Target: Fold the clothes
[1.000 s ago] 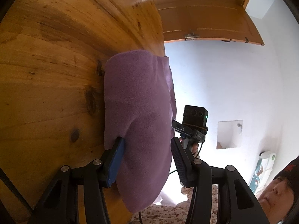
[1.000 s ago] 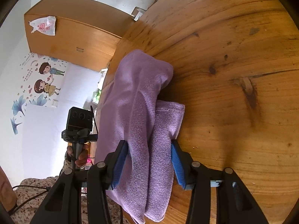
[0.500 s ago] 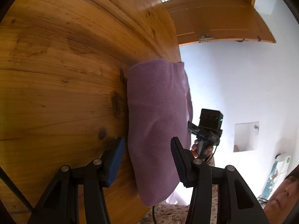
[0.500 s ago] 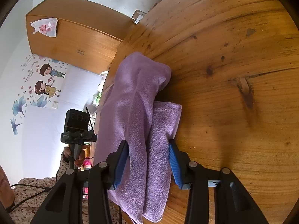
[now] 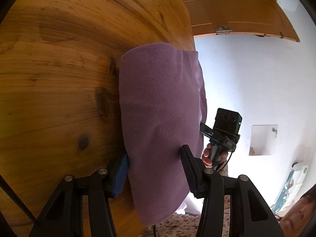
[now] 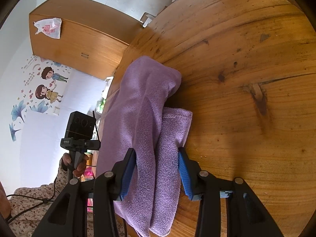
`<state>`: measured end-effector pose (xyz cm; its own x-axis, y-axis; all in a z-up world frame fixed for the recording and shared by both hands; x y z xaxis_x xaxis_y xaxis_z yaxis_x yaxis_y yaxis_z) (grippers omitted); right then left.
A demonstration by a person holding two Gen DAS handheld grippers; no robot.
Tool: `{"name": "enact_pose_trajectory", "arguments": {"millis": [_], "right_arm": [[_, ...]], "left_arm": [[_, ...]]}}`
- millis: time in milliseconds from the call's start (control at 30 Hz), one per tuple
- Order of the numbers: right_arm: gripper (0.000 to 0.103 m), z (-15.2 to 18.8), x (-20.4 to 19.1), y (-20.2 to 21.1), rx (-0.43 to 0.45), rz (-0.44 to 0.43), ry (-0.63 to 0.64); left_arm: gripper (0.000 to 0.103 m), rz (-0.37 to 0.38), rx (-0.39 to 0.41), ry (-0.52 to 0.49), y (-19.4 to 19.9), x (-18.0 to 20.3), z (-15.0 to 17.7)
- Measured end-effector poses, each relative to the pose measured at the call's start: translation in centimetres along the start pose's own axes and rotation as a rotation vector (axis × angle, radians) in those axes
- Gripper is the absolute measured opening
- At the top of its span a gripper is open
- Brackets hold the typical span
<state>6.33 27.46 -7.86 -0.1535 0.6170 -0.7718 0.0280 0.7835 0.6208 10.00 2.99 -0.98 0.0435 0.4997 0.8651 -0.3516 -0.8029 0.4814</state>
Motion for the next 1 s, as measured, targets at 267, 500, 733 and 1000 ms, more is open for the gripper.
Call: {"name": "enact_pose_trajectory", "arguments": {"millis": [267, 500, 733, 1000], "right_arm": [[0.039, 0.3, 0.1, -0.1, 0.008, 0.005, -0.010], [0.029, 0.2, 0.2, -0.5, 0.002, -0.002, -0.029], [0.023, 0.1, 0.1, -0.8, 0.008, 0.016, -0.015], [0.021, 0.1, -0.3, -0.7, 0.022, 0.072, 0.009]], "left_arm": [[0.052, 0.001, 0.008, 0.001, -0.4, 0.4, -0.6], [0.042, 0.009, 0.034, 0.030, -0.4, 0.1, -0.9], [0.031, -0.077, 0.053, -0.022, -0.7, 1.0, -1.1], [0.030, -0.111, 0.072, -0.058, -0.6, 1.1, -1.5]]}}
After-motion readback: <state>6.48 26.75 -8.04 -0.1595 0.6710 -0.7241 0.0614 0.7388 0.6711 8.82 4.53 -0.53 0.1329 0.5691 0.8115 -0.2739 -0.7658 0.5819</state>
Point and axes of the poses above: each gripper's, at about its wrist camera, not at the fingertips, and y roughly against the way its jaws point, x to its right, z to its underside, the point moved 7 cm from there along -y, roughly the way its jaws point, and after that the axes turned 14 degrees about -x, right-handed, at the moved point
